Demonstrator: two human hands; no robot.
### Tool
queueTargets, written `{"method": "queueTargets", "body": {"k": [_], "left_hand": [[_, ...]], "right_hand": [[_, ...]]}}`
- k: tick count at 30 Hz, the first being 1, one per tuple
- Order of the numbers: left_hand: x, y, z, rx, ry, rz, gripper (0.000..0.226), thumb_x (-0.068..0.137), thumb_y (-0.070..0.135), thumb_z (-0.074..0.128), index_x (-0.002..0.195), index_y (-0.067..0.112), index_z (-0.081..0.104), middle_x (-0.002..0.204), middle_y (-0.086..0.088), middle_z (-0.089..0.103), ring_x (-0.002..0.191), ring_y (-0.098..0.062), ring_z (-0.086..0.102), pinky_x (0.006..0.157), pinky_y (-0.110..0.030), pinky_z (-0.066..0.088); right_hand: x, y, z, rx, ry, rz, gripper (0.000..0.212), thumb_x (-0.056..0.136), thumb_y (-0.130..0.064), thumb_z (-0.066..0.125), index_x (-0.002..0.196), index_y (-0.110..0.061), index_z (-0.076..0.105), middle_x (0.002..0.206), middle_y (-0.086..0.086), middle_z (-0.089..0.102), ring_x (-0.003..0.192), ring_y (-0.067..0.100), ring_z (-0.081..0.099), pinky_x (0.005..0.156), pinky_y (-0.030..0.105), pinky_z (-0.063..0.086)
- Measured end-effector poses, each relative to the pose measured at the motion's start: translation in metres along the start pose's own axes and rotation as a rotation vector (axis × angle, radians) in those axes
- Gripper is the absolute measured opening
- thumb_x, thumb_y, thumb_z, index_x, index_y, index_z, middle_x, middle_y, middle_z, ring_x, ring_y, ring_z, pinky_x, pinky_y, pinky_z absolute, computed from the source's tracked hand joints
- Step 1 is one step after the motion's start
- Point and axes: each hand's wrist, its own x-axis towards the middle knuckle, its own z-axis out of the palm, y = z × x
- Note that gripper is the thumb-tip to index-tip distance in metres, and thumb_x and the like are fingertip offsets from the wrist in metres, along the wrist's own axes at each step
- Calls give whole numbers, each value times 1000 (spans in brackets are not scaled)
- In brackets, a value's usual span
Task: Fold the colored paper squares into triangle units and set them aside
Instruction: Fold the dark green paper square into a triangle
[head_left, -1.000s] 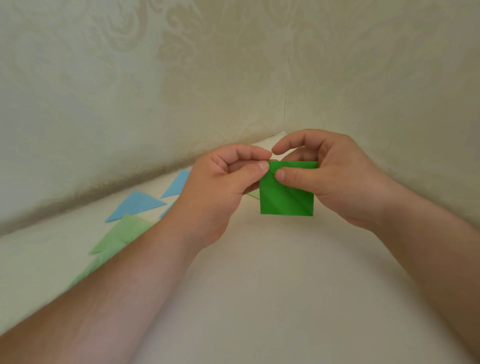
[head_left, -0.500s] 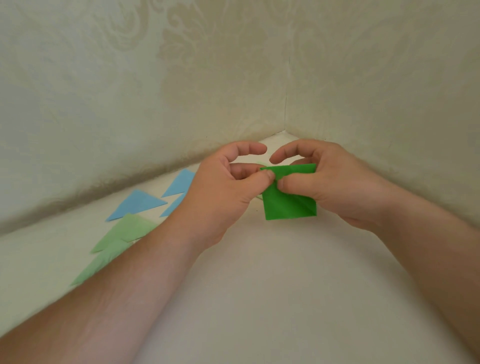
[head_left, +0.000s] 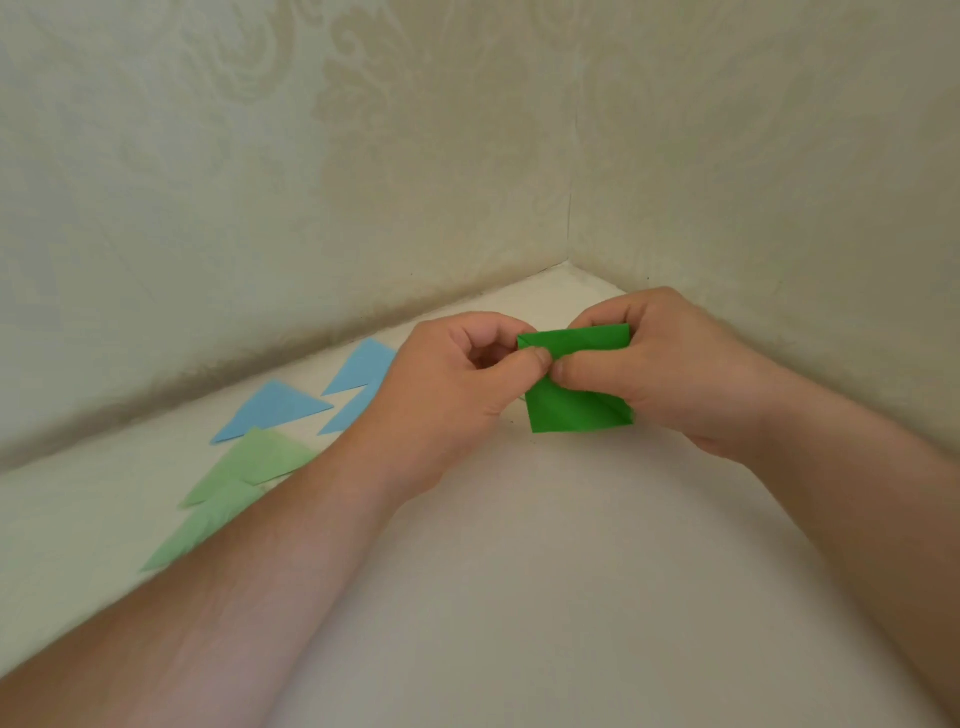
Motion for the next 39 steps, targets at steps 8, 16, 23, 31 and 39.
{"method": "queueTargets", "body": {"k": [8,16,23,31,39], "left_hand": [[0,-1,0,-14,26,-16,13,82,27,68,86,18,77,98,-21,75,103,-47,67,100,-63,52],[0,0,-6,68,50,-7,9,88,23,73,81,25,78,78,-6,74,75,-15,62,80,-43,55],[-1,7,-9,52,33,-59,23,95,8,62,82,13,80,81,-8,77,77,-12,69,94,-49,56],[-3,5,-7,97,-67,-44,19,84,28,71,100,27,81,95,-3,79,86,-26,70,91,-55,55],[8,4,-13,-284,102,-171,17,98,2,63,100,14,75,86,-3,76,69,-10,63,70,-24,58]], "right_hand": [[2,2,-3,0,-38,-22,10,87,-1,72,77,-1,70,63,-1,64,57,11,59,53,21,44],[4,1,-7,8,-33,-9,18,89,3,68,93,-10,80,90,6,80,86,20,77,77,33,60],[6,-1,-10,6,25,21,24,75,-13,72,93,3,75,110,36,66,105,56,63,92,76,45],[8,10,-14,-67,-97,55,7,85,-5,71,86,-4,78,85,17,75,75,18,61,77,37,46],[11,4,-17,96,166,-180,36,98,-5,58,115,-35,68,103,7,70,77,15,67,81,41,55]]}}
